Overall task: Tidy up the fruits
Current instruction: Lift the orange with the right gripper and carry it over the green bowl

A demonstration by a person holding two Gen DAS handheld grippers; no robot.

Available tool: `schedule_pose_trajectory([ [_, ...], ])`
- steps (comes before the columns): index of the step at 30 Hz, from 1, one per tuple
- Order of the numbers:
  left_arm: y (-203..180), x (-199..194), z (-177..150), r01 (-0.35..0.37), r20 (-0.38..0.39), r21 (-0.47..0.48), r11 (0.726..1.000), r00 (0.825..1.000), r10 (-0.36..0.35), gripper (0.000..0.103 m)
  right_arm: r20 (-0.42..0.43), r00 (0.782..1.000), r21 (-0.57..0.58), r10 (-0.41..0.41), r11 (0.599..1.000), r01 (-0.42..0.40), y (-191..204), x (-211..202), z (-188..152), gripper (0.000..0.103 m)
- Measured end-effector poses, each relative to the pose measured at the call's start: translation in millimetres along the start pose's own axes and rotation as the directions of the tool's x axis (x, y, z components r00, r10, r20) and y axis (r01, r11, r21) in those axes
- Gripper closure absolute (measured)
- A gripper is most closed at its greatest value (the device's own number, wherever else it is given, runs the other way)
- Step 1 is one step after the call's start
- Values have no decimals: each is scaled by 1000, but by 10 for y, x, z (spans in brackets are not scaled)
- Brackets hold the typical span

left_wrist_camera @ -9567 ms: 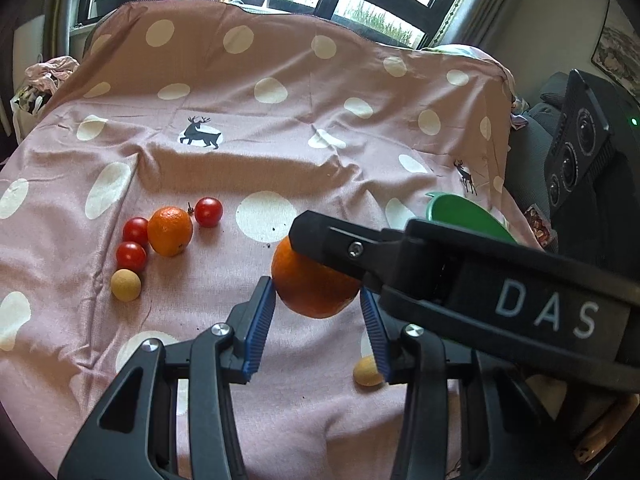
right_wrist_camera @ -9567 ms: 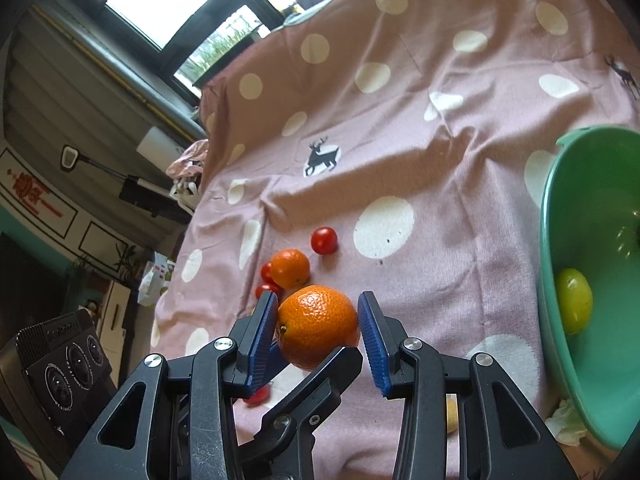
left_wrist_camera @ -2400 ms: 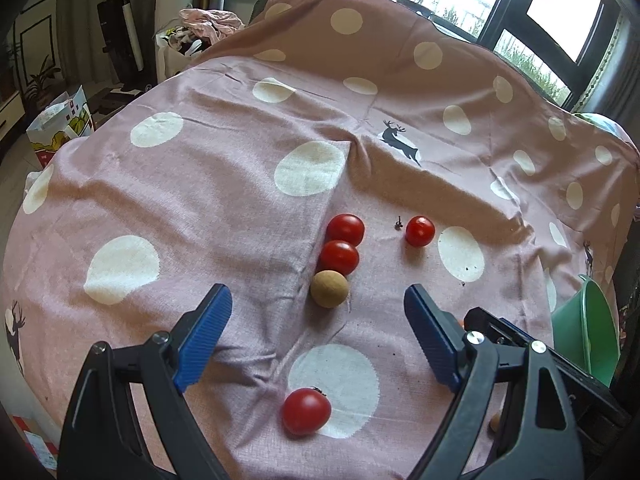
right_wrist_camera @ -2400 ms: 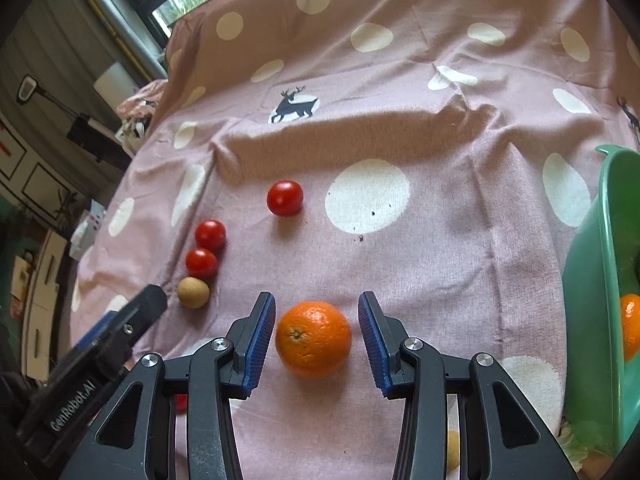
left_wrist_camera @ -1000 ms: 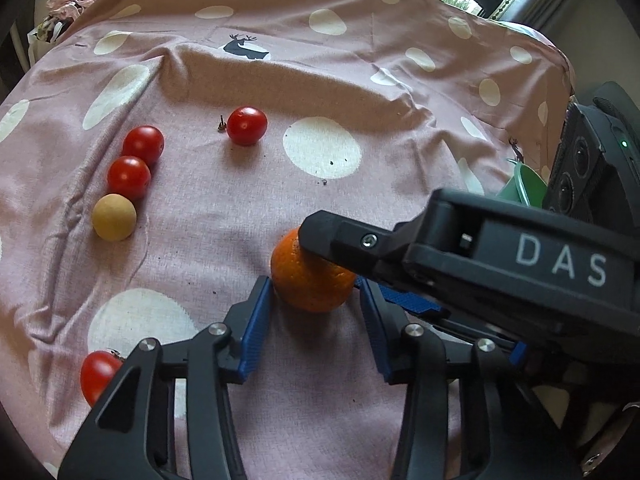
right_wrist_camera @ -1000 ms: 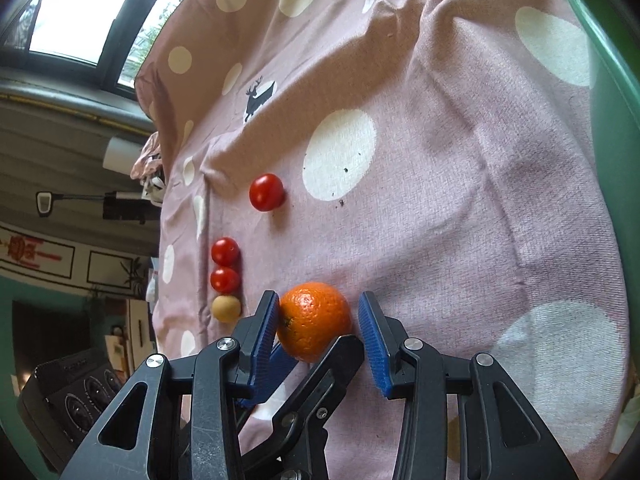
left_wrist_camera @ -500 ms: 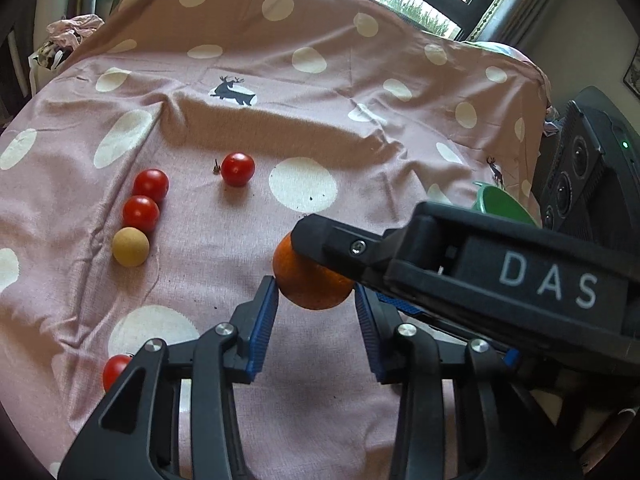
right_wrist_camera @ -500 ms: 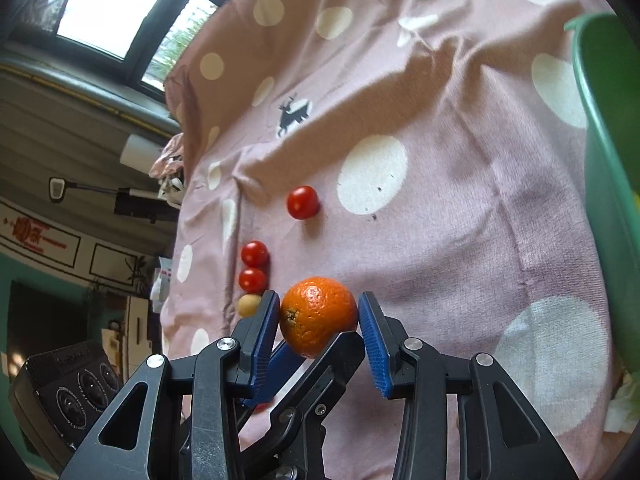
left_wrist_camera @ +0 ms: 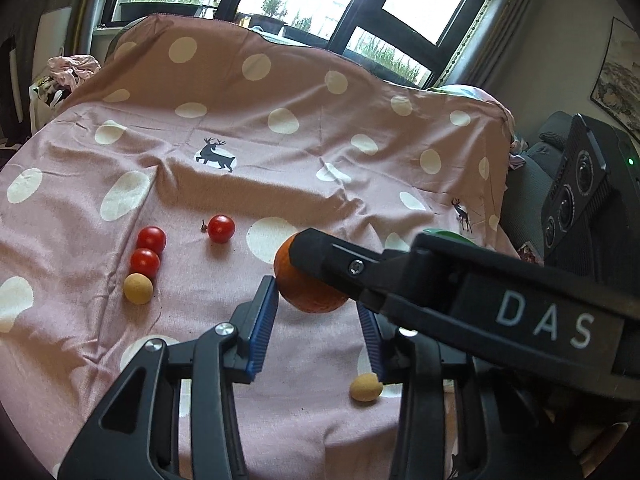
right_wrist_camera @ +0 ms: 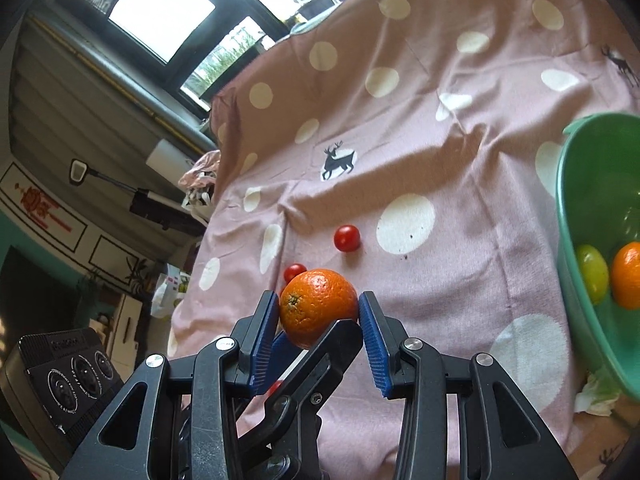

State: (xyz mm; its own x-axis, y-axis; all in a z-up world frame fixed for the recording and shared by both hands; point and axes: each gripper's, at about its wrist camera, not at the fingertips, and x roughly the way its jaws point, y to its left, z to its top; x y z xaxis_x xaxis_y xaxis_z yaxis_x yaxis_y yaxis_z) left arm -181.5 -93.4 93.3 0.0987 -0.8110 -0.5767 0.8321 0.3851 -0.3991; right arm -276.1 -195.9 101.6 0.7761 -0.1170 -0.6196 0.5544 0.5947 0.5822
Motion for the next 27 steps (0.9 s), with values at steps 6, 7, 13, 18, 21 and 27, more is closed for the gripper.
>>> schedule_pose_trajectory([
  [6, -120, -102, 23, 30, 31, 21, 999, 999, -30, 64, 42, 999, -33, -23, 999, 25, 68, -174, 9, 59],
  [7, -143, -121, 26, 32, 39, 23, 999, 999, -33, 64, 50, 998, -36, -23, 999, 25, 69, -206, 6, 59],
  [13, -289, -172, 44, 44, 63, 53, 998, 997, -47, 64, 88, 995, -66, -36, 997, 42, 100, -356, 17, 59],
  [18, -462, -159, 77, 48, 74, 96, 994, 996, -55, 64, 122, 992, -65, -26, 997, 34, 29, -485, 56, 59],
  [21, -592, -124, 81, 61, 73, 122, 991, 995, -70, 64, 147, 989, -59, -32, 997, 41, -38, -578, 82, 59],
  [27, -880, -14, 69, 94, 58, 174, 980, 993, -105, 64, 195, 979, -23, -51, 998, 57, -248, -798, 131, 59],
])
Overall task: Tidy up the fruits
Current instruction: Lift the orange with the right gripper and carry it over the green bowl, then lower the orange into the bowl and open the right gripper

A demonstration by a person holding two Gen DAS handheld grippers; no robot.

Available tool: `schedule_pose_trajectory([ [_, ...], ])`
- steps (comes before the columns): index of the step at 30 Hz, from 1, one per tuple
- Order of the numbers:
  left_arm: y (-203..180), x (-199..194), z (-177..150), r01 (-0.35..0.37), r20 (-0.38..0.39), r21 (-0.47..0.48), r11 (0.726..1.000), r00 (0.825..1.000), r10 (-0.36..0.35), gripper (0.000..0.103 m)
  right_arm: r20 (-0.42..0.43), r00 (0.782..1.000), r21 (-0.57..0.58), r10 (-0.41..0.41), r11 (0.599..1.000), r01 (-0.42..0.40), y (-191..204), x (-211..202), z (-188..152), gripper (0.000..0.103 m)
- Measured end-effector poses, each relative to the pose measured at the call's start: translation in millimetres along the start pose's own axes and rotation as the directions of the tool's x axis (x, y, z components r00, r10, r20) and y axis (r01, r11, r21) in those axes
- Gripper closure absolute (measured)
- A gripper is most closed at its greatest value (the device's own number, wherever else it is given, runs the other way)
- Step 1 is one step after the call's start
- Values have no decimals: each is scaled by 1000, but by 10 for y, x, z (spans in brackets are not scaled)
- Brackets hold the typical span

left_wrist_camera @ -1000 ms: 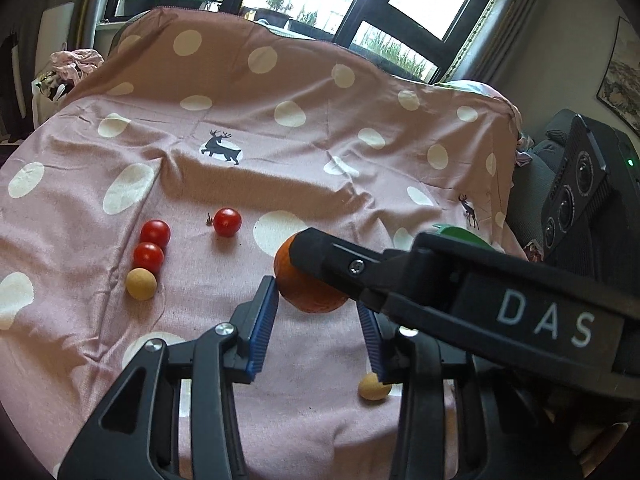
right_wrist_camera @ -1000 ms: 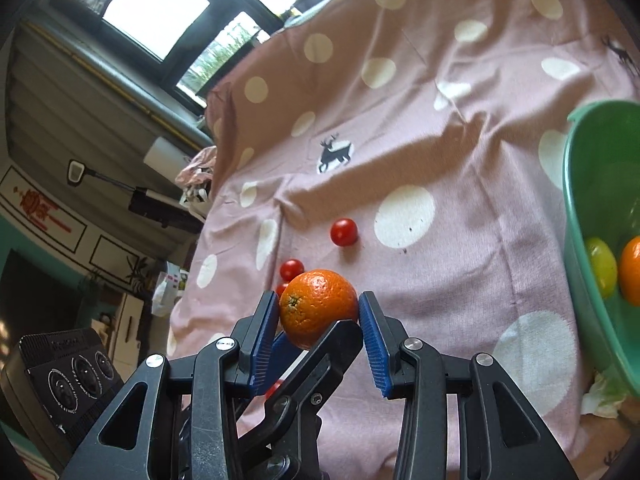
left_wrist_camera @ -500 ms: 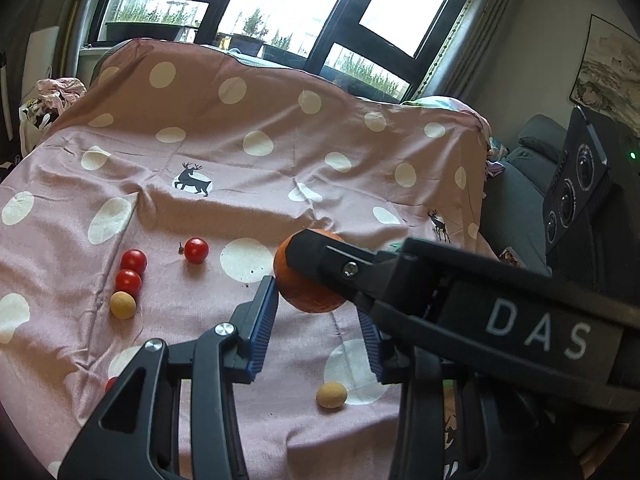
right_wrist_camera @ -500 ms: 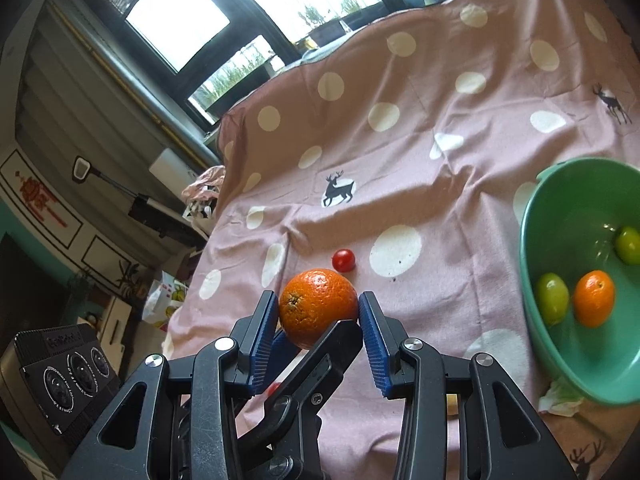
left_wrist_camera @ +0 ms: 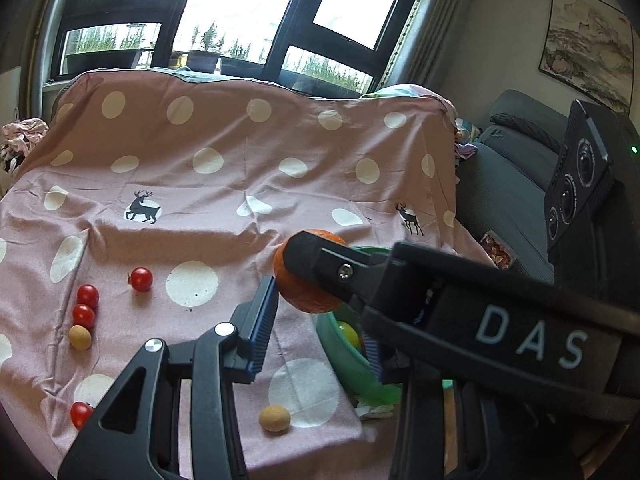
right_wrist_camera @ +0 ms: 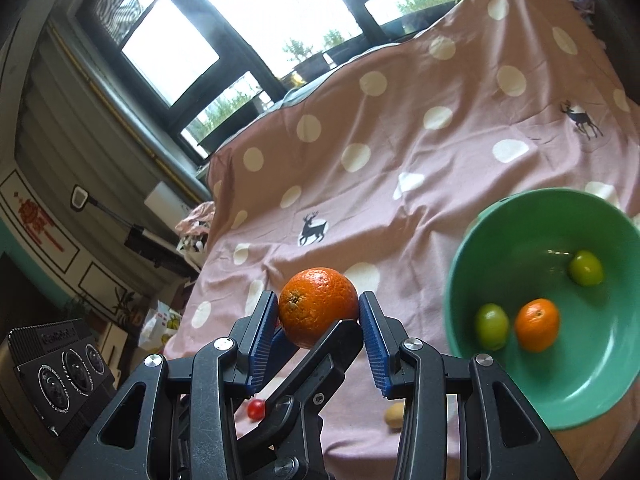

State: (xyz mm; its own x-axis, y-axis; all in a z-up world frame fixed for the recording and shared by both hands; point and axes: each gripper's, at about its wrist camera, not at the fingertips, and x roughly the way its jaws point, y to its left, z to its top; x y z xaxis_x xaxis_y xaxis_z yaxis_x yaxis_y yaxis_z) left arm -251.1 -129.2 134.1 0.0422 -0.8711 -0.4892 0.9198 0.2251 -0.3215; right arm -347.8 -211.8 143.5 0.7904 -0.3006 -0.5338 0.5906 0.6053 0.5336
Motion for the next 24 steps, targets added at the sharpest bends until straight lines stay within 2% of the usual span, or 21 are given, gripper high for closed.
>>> schedule_pose_trajectory([
  [13, -443, 412, -18, 78, -76, 75, 994, 994, -72, 64, 54, 997, 107, -59, 993, 53, -533, -248, 94, 59],
  [24, -645, 651, -60, 136, -142, 109, 985, 983, -120, 64, 65, 992, 181, -112, 979, 98, -826, -349, 103, 59],
])
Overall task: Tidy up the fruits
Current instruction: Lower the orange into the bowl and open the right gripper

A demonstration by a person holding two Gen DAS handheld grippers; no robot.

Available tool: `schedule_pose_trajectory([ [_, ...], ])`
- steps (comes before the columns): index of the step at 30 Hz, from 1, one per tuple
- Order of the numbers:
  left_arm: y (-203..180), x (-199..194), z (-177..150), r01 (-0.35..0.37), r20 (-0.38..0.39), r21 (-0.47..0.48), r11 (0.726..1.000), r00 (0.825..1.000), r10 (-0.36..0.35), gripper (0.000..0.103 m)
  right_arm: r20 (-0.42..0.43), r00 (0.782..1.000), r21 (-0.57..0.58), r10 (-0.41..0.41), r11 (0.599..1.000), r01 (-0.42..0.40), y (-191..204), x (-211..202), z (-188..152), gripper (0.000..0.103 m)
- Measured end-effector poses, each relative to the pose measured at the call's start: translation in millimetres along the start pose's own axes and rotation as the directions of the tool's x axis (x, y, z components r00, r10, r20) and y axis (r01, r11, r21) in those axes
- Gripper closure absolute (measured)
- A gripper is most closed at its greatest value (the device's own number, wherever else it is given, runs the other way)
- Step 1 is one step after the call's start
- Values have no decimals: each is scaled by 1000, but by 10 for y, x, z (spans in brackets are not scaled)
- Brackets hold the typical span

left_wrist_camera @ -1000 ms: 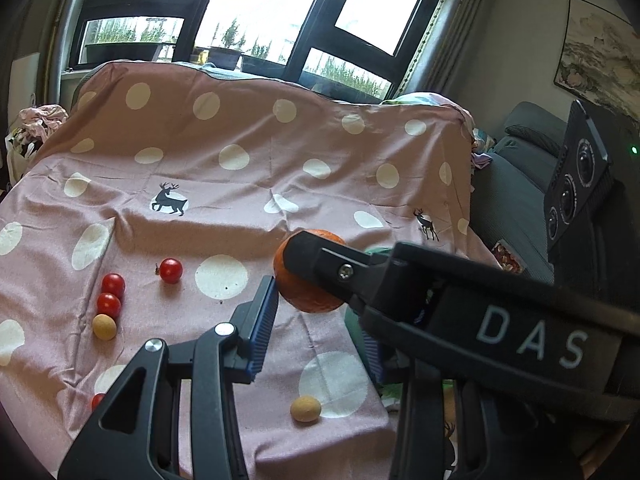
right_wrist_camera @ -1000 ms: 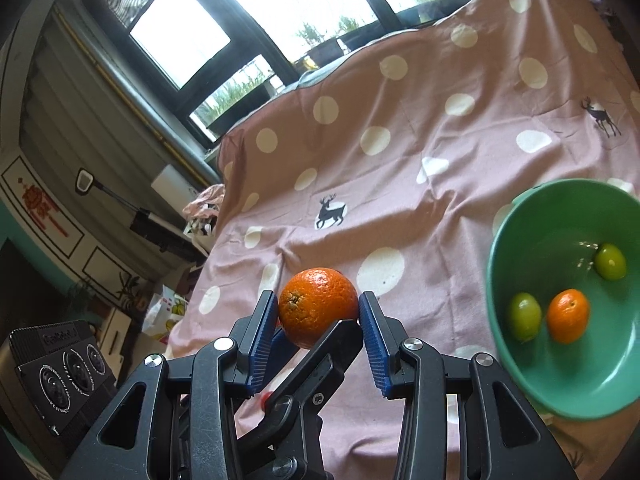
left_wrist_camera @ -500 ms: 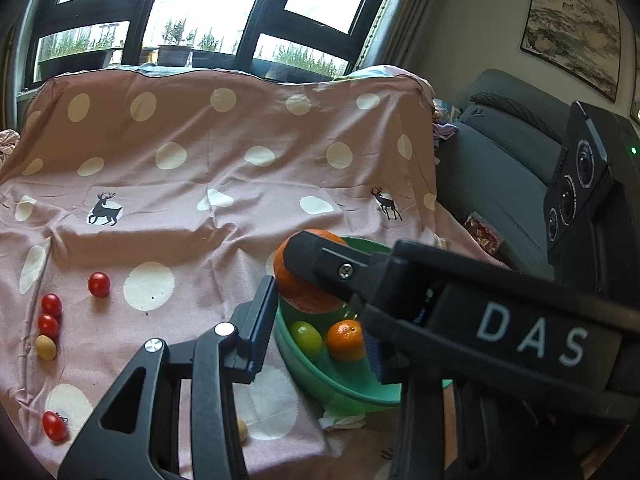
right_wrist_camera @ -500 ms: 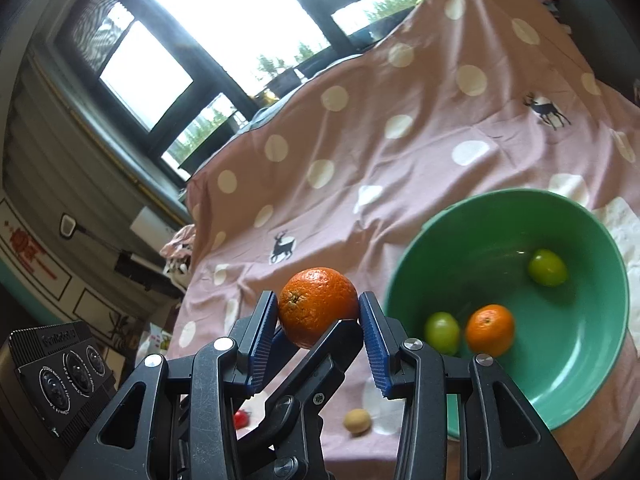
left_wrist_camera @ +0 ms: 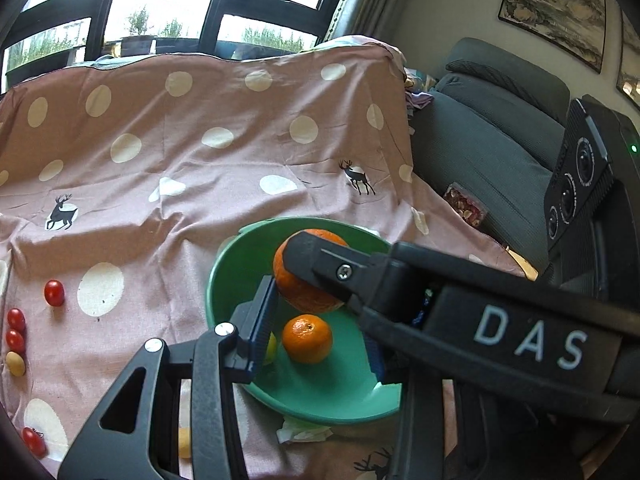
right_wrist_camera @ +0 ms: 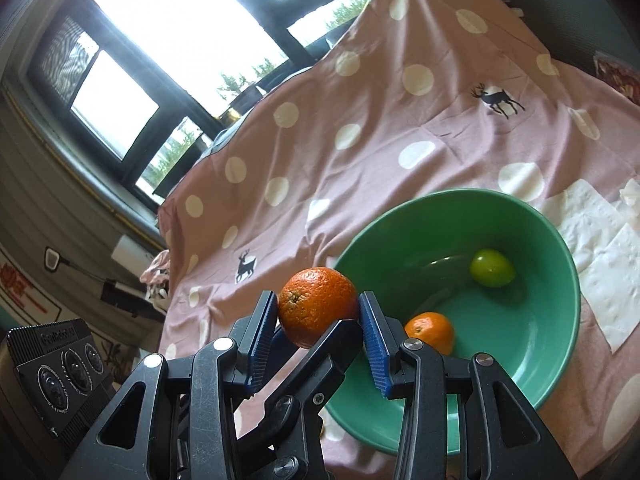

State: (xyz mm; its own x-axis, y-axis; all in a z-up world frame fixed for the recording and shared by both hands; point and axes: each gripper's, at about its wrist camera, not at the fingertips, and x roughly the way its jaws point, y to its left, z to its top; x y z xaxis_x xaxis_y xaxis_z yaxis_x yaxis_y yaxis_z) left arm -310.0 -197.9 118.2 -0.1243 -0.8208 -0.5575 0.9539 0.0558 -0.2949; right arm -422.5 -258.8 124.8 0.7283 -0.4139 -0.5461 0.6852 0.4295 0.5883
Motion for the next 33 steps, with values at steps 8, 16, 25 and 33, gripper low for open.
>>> schedule_pose_trajectory([
  [8, -64, 130, 1, 38, -37, 14, 999, 999, -37, 64, 7, 999, 37, -43, 998, 42, -151, -37, 21, 59],
  [16, -121, 269, -4, 59, -84, 27, 998, 995, -57, 64, -2, 997, 78, -71, 994, 71, -307, -24, 46, 59],
  [25, -141, 414, -37, 76, -129, 24, 997, 989, -73, 64, -20, 996, 125, -90, 988, 92, -456, 11, 46, 59],
  [33, -138, 536, -41, 93, -165, 18, 995, 982, -89, 64, -36, 993, 149, -113, 982, 118, -550, 42, 51, 59],
])
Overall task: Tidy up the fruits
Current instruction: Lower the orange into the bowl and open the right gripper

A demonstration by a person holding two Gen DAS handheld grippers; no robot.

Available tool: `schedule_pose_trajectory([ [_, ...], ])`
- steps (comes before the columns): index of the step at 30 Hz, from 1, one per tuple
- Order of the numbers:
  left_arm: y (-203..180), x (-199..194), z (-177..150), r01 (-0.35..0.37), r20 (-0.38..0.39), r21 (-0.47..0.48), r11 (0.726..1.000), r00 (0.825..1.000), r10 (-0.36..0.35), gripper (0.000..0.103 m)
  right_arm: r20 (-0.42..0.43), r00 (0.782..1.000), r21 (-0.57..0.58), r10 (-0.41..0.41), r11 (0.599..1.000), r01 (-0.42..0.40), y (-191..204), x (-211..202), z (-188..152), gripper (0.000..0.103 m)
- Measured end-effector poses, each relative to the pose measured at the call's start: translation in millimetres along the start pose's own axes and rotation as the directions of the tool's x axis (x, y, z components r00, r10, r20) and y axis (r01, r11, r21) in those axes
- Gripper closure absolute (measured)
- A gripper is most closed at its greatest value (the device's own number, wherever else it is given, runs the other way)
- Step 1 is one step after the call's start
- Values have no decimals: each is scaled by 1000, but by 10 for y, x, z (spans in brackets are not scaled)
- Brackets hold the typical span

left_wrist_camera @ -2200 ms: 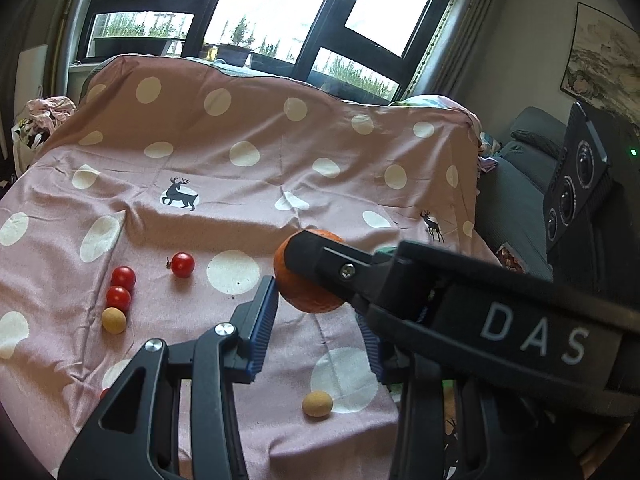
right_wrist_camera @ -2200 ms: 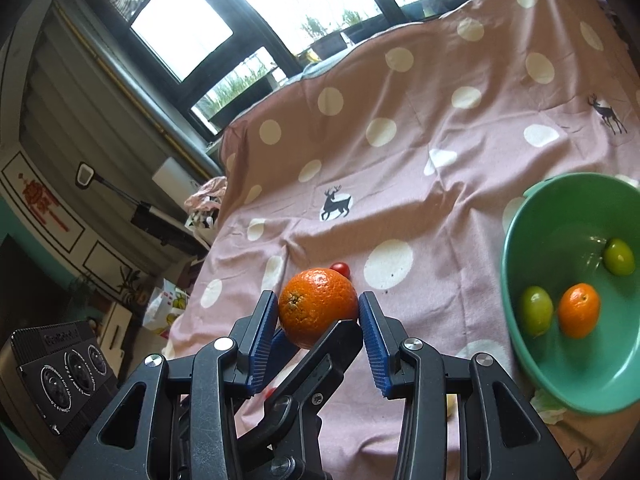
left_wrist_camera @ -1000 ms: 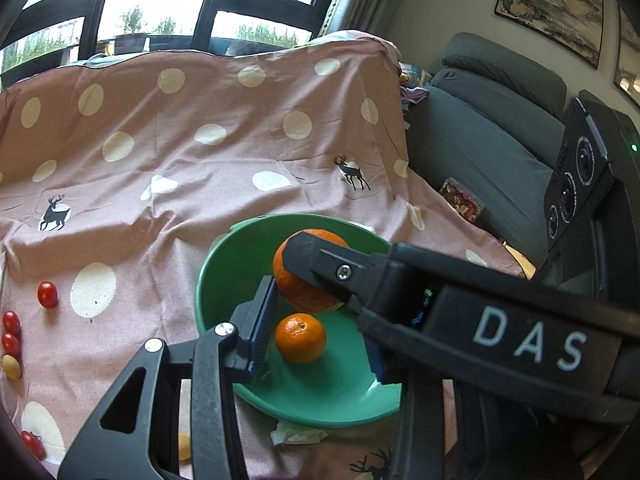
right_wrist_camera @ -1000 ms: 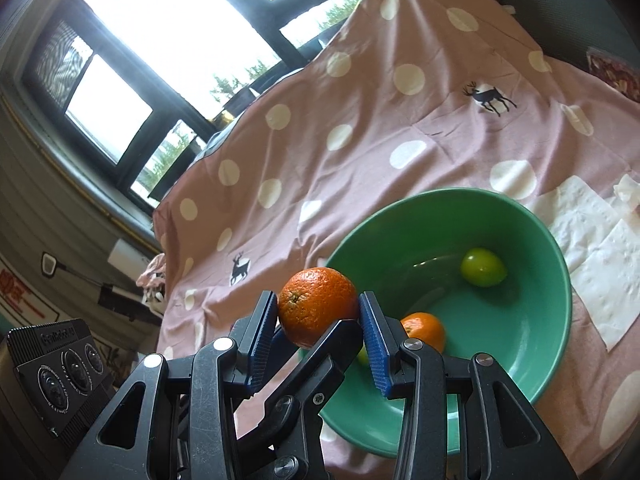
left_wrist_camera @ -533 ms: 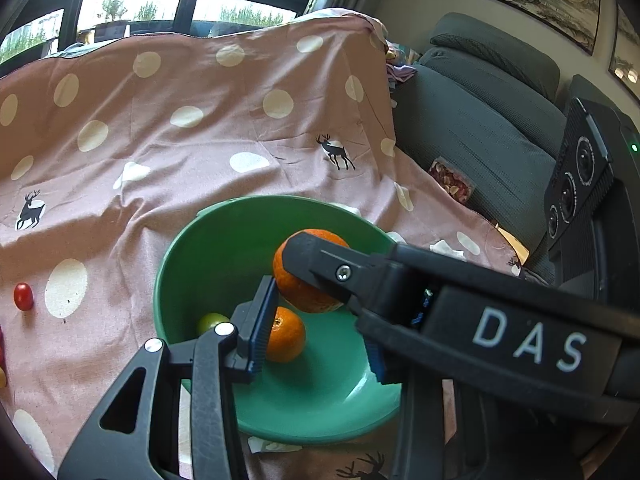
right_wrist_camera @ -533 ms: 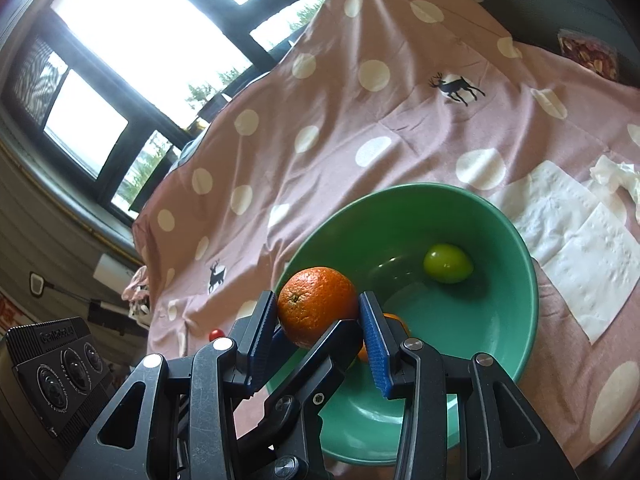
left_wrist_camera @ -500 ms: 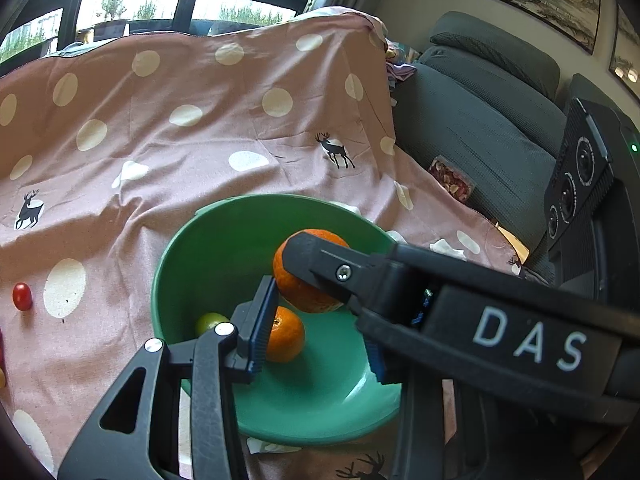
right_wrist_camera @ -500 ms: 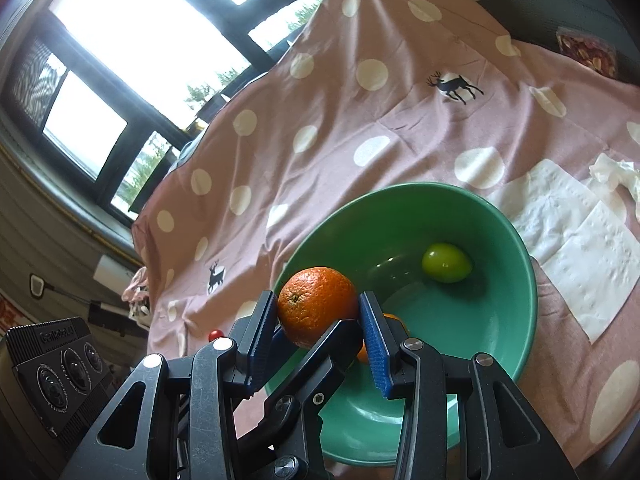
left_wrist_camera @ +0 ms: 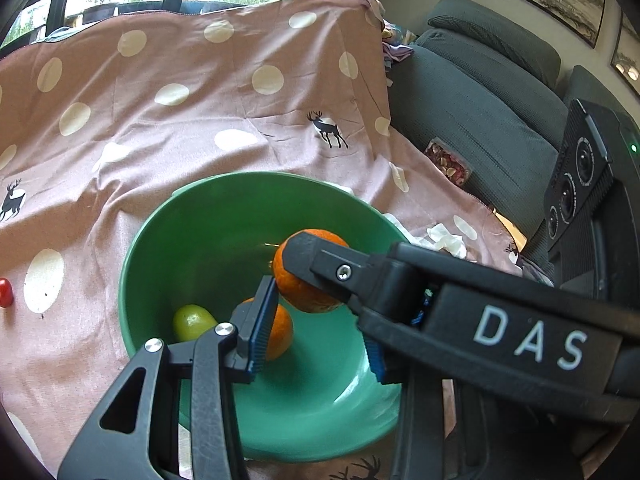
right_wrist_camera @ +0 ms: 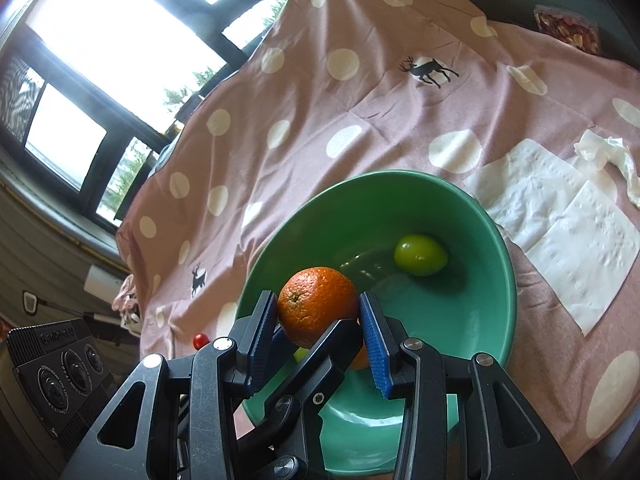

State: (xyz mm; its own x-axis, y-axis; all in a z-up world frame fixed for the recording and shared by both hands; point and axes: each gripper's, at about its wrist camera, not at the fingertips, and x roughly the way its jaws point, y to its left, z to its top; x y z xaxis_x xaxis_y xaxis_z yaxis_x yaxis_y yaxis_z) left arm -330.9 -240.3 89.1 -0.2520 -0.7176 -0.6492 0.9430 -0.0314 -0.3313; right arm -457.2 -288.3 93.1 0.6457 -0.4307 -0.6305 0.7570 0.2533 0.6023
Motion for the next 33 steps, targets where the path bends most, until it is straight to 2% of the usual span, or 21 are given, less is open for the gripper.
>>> schedule_pose_trajectory([
  [16, 42, 94, 11, 18, -45, -2, 1000, 999, -19, 64, -17, 999, 8, -41, 999, 41, -32, 56, 4, 59],
  [33, 121, 141, 6, 6, -91, -16, 1000, 996, -7, 64, -39, 997, 4, -65, 998, 65, -10, 129, -10, 59],
])
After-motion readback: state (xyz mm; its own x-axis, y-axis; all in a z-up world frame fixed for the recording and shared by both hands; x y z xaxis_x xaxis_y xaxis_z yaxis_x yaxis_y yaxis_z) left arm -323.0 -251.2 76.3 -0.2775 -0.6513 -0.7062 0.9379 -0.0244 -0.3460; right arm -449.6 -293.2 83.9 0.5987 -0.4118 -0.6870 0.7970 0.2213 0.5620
